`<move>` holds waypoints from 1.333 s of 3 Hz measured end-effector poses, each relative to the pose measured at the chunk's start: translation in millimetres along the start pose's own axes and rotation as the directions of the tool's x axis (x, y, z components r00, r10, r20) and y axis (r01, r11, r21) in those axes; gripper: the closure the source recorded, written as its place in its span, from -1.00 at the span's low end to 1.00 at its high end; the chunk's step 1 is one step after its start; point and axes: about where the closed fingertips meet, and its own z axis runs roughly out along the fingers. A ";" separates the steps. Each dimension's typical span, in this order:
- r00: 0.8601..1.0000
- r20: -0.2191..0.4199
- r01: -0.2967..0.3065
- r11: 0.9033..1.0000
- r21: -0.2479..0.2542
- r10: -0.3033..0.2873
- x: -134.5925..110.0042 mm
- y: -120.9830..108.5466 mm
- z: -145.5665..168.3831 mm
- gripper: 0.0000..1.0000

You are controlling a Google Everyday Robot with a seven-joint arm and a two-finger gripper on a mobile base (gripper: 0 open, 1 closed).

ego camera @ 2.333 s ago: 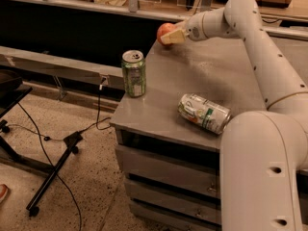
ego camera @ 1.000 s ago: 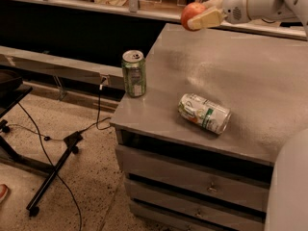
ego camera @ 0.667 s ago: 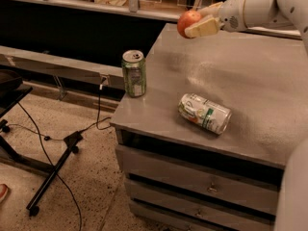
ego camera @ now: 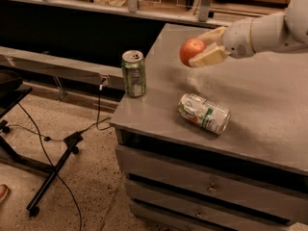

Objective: Move apple near green can

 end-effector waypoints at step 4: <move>0.994 0.086 0.082 0.958 -0.276 -0.061 -8.6 76.5 35.3 1.00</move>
Offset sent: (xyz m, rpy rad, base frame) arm -0.0345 0.0519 -0.0524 0.0763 0.1285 0.2787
